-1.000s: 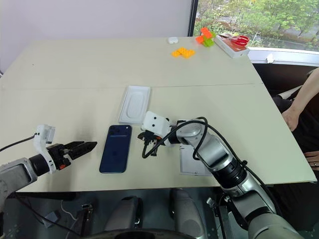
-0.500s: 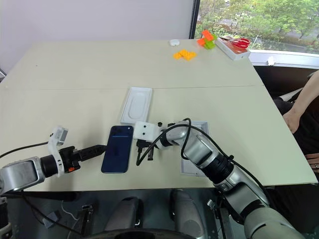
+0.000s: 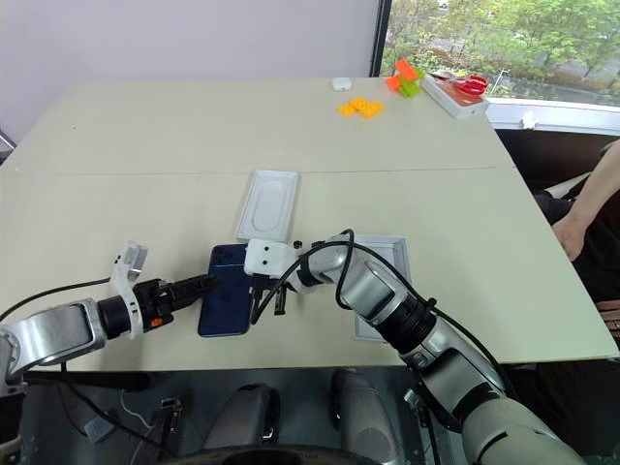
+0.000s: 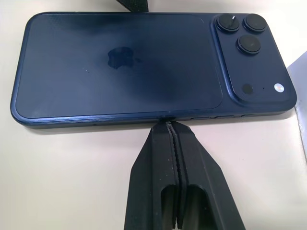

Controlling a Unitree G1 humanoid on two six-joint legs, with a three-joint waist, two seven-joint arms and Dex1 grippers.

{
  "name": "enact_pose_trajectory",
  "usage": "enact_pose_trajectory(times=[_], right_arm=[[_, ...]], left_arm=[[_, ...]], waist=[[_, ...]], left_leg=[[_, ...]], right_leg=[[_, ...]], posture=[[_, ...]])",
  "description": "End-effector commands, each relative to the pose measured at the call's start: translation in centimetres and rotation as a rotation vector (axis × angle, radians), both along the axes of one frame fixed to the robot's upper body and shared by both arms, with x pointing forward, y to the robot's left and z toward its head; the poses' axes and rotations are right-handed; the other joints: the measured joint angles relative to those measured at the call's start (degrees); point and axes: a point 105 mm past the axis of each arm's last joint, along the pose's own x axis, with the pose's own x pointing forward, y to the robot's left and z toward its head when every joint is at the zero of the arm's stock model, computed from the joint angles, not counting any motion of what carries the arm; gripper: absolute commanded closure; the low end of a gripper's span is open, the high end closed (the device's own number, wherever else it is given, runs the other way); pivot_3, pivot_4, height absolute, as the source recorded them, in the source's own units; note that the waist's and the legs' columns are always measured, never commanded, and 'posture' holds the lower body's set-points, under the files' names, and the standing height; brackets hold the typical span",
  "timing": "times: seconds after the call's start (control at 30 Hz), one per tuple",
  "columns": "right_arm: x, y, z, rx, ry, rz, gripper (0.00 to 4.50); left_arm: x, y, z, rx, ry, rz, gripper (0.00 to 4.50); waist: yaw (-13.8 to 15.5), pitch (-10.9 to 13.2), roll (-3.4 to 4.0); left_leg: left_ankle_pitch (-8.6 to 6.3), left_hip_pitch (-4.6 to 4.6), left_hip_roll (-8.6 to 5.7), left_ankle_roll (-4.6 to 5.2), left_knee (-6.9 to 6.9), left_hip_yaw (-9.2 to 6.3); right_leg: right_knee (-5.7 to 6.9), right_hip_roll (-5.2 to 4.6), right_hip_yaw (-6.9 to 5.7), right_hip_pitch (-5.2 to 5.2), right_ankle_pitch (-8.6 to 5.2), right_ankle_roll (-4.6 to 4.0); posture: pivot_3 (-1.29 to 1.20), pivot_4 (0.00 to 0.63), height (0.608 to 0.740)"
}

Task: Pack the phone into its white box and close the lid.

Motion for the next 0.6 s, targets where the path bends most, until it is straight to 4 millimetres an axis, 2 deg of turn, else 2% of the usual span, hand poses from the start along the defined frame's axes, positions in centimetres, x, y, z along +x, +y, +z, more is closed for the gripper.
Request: enact_pose_trajectory(times=[0.03,0.23,0.6], right_arm=[[-0.6,1.4,0.7,0.038,-0.003,0.04,4.46],[-0.5,1.4,0.7,0.044,0.006,0.027,4.46],[-0.3,1.3,0.4,0.035,0.019,0.01,4.46]], left_arm=[[-1.2,-3.0,-0.6,-0.093,0.056,-0.107,0.0],[-1.6,-4.0,-0.1,-0.124,0.047,-0.137,0.0],[-1.8,-4.3,0.7,-0.15,0.011,-0.167,0.0]], waist=[[0.0,0.0,0.02],[0.1,0.0,0.03],[0.0,0.0,0.03]], left_leg=[[0.0,0.0,-0.01,0.0,0.0,0.01],[0.0,-0.02,-0.04,0.0,0.0,0.03],[0.0,-0.1,-0.05,0.0,0.0,0.05]], right_leg=[[-0.01,0.0,0.0,0.0,0.0,0.0],[-0.04,-0.01,-0.02,0.02,-0.06,0.06],[-0.11,-0.02,-0.01,-0.01,-0.14,0.19]], posture=[[0.0,0.15,0.732],[0.0,0.15,0.732],[0.0,0.15,0.732]])
